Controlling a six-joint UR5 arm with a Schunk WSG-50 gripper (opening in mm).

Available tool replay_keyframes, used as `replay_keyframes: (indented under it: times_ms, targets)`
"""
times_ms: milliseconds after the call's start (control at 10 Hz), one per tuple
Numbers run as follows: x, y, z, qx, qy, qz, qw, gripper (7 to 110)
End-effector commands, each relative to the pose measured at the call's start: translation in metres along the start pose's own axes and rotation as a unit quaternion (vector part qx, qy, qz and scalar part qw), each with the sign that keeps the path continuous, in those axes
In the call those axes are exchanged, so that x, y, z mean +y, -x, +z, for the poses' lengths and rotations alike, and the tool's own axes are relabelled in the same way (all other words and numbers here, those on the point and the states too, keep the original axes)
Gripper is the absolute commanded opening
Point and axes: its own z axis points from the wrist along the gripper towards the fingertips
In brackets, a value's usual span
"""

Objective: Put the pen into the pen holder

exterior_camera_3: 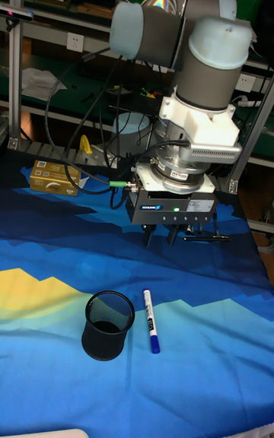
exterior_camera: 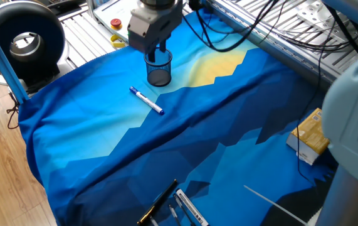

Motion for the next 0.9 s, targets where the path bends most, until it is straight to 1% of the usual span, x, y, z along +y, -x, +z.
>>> replay_keyframes:
  times_ms: [0,100,300,400,500,600,700,800]
  targets:
    - [0.003,-0.008,0.006,0.008,-0.005,0.006,0.9999,44]
    - [0.004,-0.010,0.006,0.013,-0.004,0.003,0.9999,44]
    - [0.006,-0.027,0.005,0.047,0.002,-0.016,0.9988,44]
    - [0.006,-0.031,0.005,0.055,0.001,-0.025,0.9982,44]
    - [0.007,-0.032,0.005,0.056,0.004,-0.022,0.9982,44]
    - [0.009,-0.027,0.005,0.047,0.007,-0.019,0.9987,44]
    - [0.014,-0.024,0.005,0.040,0.016,-0.018,0.9989,44]
    - [0.024,-0.020,0.005,0.032,0.036,-0.005,0.9988,44]
